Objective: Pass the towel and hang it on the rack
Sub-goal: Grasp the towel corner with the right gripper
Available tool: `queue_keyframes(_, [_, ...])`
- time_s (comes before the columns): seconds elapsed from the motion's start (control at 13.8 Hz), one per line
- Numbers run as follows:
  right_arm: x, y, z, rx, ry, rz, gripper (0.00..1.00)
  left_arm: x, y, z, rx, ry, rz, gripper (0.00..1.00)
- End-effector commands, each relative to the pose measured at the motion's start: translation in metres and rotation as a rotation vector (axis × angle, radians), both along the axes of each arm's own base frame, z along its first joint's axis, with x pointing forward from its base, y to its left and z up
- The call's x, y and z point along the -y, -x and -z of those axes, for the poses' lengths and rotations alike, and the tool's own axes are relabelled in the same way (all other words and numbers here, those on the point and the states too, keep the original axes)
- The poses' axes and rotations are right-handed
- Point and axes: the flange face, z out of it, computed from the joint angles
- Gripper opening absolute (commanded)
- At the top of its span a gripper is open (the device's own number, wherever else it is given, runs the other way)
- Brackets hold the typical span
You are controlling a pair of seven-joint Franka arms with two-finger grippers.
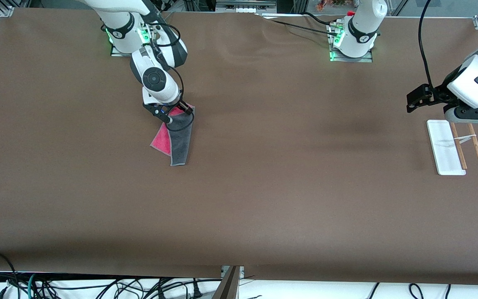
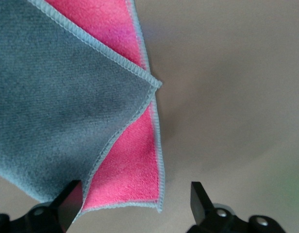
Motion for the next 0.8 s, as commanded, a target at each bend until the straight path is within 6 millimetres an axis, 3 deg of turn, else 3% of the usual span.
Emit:
queue_keyframes(0.0, [0.0009,0.0099,-0.0018,0.012,-0.003,0.016,0.88,-0.0007,-0.0005,-0.0023,0.006,-0.019,0.002,1.00])
queue_keyframes(0.44, [0.0008,0.0097,-0.0025,0.014,-0.004,0.014,0.52,-0.0016,-0.0004,-0.0022,0.004,-0.019,0.000,1.00])
queue_keyframes(0.73, [0.0007,0.0095,-0.0032,0.015,-0.005,0.014,0.18,-0.0014,-0.0004,-0.0022,0.004,-0.017,0.000,1.00])
